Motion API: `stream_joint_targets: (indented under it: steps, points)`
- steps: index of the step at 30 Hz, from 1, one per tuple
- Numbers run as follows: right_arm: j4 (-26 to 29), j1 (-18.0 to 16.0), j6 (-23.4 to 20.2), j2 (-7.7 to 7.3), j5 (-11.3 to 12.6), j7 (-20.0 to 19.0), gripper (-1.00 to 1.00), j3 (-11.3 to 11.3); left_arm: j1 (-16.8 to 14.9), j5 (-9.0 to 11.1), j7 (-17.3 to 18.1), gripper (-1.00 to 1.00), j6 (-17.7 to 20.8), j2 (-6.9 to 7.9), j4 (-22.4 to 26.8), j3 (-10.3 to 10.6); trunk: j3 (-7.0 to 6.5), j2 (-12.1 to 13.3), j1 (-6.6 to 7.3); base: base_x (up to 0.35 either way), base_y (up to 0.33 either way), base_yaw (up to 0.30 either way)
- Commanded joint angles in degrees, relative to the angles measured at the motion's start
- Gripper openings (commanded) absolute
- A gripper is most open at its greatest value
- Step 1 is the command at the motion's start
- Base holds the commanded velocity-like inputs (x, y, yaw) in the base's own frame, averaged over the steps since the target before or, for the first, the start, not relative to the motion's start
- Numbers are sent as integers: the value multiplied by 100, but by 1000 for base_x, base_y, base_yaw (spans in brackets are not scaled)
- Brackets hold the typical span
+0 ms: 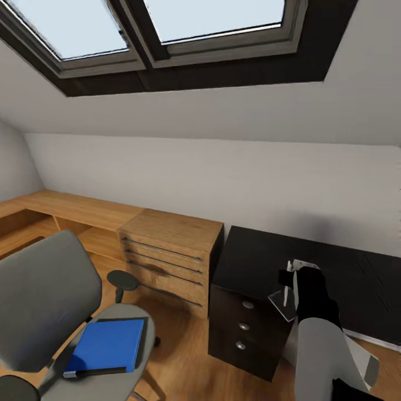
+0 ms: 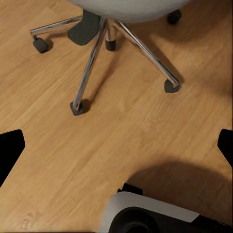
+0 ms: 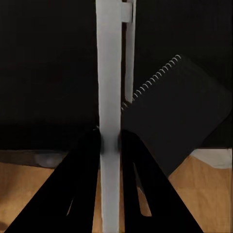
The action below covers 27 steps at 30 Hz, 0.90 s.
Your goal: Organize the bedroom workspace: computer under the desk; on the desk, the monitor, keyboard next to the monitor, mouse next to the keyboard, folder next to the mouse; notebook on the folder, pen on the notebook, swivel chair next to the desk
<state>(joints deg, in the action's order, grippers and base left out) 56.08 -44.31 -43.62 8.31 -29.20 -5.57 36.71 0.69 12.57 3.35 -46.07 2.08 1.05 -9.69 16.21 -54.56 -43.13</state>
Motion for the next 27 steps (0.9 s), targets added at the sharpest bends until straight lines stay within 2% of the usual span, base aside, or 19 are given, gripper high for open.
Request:
stream_joint_targets:
  steps: [1,14,15,22,27]
  points:
    - [8,-4,-15,3,-51,-60,-100,21,2,21,35,100,-7,-1,9,-24,7,-5,-1,0,-303,-45]
    - [8,1,-7,-28,-55,-76,-100,21,3,20,34,100,10,4,13,-24,9,-5,-1,16,-296,-8]
    - [-2,17,0,-104,-57,-91,-100,21,4,19,34,100,10,10,14,-24,9,-5,-1,162,-106,0]
    - [-10,26,2,-215,-53,-95,-100,21,4,24,34,100,10,14,15,-20,9,-5,-1,65,-42,0]
    - [-48,28,2,-397,-51,-88,-100,23,4,25,34,100,10,14,17,-16,9,-5,-1,12,-29,0]
